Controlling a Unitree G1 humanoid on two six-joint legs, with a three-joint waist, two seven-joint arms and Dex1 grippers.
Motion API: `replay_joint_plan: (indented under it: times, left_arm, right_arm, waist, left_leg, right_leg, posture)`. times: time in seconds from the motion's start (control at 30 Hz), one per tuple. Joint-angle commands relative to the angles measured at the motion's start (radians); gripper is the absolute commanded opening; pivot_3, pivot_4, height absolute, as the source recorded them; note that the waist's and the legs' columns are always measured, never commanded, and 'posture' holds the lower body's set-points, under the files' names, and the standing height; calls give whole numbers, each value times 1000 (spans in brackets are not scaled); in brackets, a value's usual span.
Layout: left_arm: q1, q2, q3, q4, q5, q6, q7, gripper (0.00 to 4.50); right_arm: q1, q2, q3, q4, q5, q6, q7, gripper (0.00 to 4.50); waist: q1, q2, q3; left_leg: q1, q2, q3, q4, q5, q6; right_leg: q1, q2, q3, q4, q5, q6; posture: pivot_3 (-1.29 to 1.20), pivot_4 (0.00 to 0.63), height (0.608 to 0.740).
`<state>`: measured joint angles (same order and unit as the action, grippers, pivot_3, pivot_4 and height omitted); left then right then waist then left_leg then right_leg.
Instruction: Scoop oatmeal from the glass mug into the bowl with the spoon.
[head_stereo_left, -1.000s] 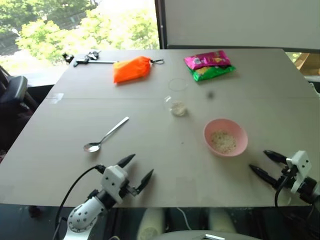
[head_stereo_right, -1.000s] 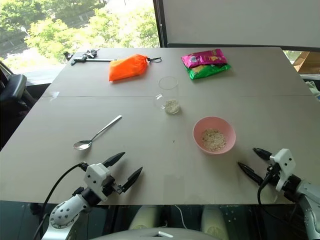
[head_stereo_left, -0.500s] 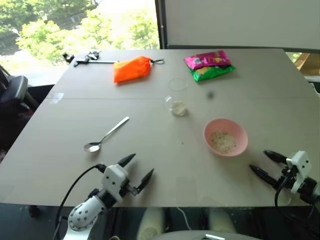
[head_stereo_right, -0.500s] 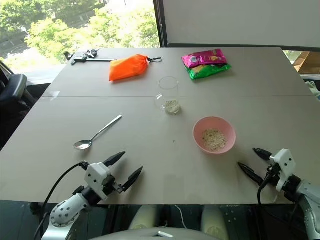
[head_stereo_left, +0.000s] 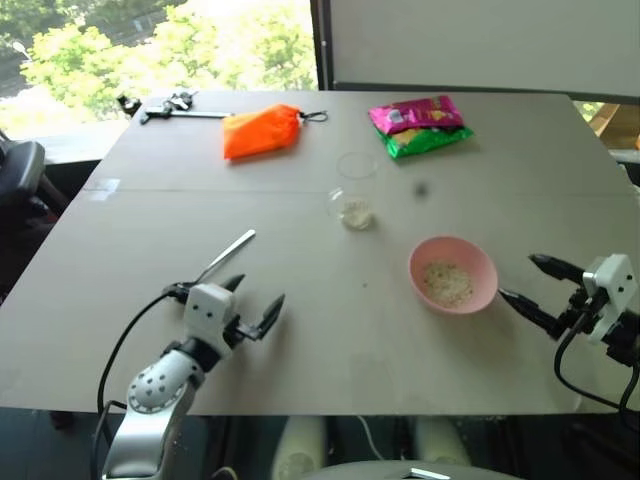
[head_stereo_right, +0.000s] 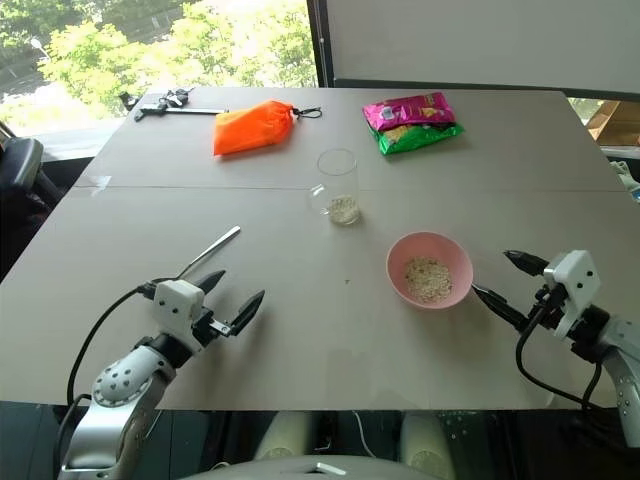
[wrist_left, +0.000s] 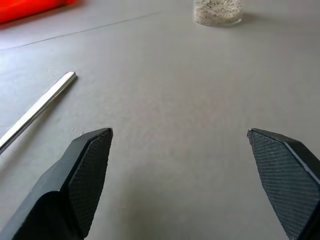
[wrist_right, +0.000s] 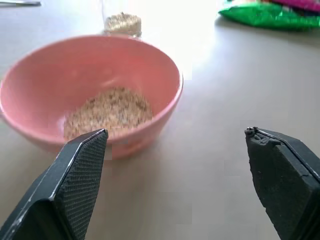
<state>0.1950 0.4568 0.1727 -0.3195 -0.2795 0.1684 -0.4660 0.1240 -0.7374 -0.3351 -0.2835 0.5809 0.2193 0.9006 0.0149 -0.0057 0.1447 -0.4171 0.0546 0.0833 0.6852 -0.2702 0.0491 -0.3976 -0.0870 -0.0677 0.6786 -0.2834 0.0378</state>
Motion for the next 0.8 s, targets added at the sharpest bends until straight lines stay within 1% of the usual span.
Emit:
replay_joint_plan:
  times: [0.03,0.07,0.17,0.23,0.3,0.4,0.43,0.5,0.63,0.8]
  left_arm:
    - [-87,54,39,-70,18,153,65,4500]
    - [-113,63,42,-72,25,192,84,4500]
    - [-221,103,62,-27,75,301,152,4500]
    - [-254,119,84,-1,92,366,182,4500]
    - [-254,138,94,8,107,407,189,4500]
    - [-224,157,101,-5,113,472,180,4500]
    - [-213,160,101,-14,110,492,175,4500]
    - [-193,162,104,-33,101,537,171,4500]
    - [-158,177,104,-46,89,605,141,4500]
    - [-118,211,112,-1,61,676,78,4500]
  right_arm:
    - [-73,-54,18,-189,145,167,-31,4416]
    - [-95,-63,32,-225,186,217,-44,4416]
    - [-201,-99,132,-378,330,374,-82,4416]
    - [-251,-111,173,-437,397,439,-106,4416]
    - [-283,-120,188,-469,439,477,-126,4416]
    - [-311,-130,198,-491,458,499,-137,4416]
    - [-316,-130,199,-494,461,503,-139,4416]
    - [-322,-130,200,-496,467,508,-142,4416]
    - [-325,-134,208,-500,451,506,-131,4416]
    - [-336,-121,218,-501,440,498,-138,4416]
  waist:
    - [0,-1,2]
    - [0,-2,2]
    - [-1,-5,7]
    - [-1,-9,9]
    - [-1,-10,10]
    - [-1,-13,12]
    - [-1,-14,13]
    - [1,-16,14]
    - [-1,-16,14]
    - [-4,-14,12]
  left_leg:
    - [0,0,0,0,0,0]
    - [0,0,0,0,0,0]
    - [0,0,-1,0,0,0]
    - [0,0,-2,0,0,0]
    - [0,0,-2,0,0,-1]
    - [-1,-1,-1,0,0,-1]
    - [-1,-1,-1,0,2,-4]
    - [-2,-1,-2,0,3,-5]
    - [-1,-1,-4,0,3,-5]
    - [1,-1,-3,0,2,-4]
  right_leg:
    - [0,0,0,0,0,0]
    - [0,0,0,0,0,0]
    - [0,0,-1,0,0,0]
    - [0,0,-2,1,0,0]
    - [0,0,-2,0,0,0]
    - [0,-2,-1,-1,0,0]
    - [0,-3,-2,-1,0,0]
    - [0,-6,-1,-1,0,0]
    - [1,-8,-2,0,0,0]
    - [1,-8,-1,1,0,0]
  posture:
    - [0,150,696]
    - [0,150,696]
    - [0,150,696]
    - [0,150,696]
    - [0,150,696]
    - [0,150,696]
    - [0,150,696]
    - [0,150,696]
    - [0,150,696]
    - [0,150,696]
